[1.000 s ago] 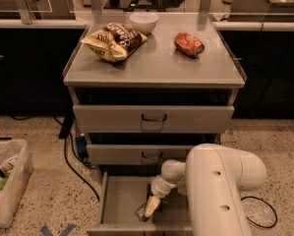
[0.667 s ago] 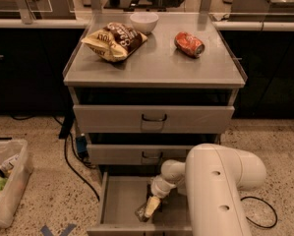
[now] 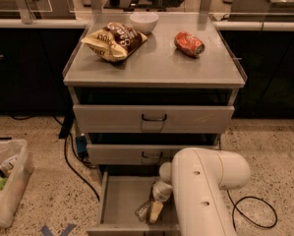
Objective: Pick water bottle from bottom drawer and place on counter
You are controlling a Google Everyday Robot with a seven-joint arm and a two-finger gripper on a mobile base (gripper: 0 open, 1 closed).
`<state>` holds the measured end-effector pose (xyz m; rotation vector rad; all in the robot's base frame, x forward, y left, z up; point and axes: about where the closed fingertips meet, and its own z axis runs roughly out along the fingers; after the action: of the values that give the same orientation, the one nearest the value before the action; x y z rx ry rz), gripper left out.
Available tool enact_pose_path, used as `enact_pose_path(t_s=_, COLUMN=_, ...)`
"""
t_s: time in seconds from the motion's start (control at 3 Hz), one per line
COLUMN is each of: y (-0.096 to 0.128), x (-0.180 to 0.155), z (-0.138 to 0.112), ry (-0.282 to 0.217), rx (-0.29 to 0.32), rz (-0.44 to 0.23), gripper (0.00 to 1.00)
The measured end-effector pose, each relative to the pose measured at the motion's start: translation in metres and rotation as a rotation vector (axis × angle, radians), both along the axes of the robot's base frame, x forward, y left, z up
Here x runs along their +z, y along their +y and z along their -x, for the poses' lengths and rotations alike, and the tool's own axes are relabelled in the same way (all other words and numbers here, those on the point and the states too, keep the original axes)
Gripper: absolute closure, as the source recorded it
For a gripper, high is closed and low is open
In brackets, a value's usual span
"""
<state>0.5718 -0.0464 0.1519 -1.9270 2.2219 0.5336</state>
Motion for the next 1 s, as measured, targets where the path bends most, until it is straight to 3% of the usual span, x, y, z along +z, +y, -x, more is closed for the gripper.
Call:
enact_pose_path(t_s=0.33, y=0.0, x=0.0, z=0.0, ry=0.0, rx=0.0, rz=0.0, gripper=0.0)
enact_pose_path(t_s=1.0, y=0.004, x=-0.03, z=0.006, ry=0.067, rx=-0.012, rz=0.007, gripper=0.0)
